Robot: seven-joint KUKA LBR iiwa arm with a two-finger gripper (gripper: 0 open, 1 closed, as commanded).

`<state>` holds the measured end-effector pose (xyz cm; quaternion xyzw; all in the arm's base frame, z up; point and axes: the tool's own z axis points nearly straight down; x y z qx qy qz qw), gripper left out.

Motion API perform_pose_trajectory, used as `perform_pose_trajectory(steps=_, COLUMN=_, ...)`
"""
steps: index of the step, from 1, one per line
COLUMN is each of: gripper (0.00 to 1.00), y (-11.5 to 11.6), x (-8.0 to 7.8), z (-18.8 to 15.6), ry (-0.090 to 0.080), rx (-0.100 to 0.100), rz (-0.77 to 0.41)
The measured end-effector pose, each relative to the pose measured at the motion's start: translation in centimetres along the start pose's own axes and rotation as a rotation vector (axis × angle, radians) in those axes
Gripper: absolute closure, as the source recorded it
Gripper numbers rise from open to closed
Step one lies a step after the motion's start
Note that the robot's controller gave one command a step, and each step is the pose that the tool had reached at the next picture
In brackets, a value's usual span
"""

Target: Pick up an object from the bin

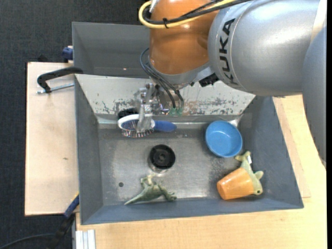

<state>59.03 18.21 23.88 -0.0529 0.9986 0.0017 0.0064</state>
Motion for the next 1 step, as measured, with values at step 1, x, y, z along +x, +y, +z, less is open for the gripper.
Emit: perform_pose_trajectory(steps=1, gripper=1.0, y=-5.97, x=0.26, z=2.18, ry=0.014, rx=0.003, rz=-0.204)
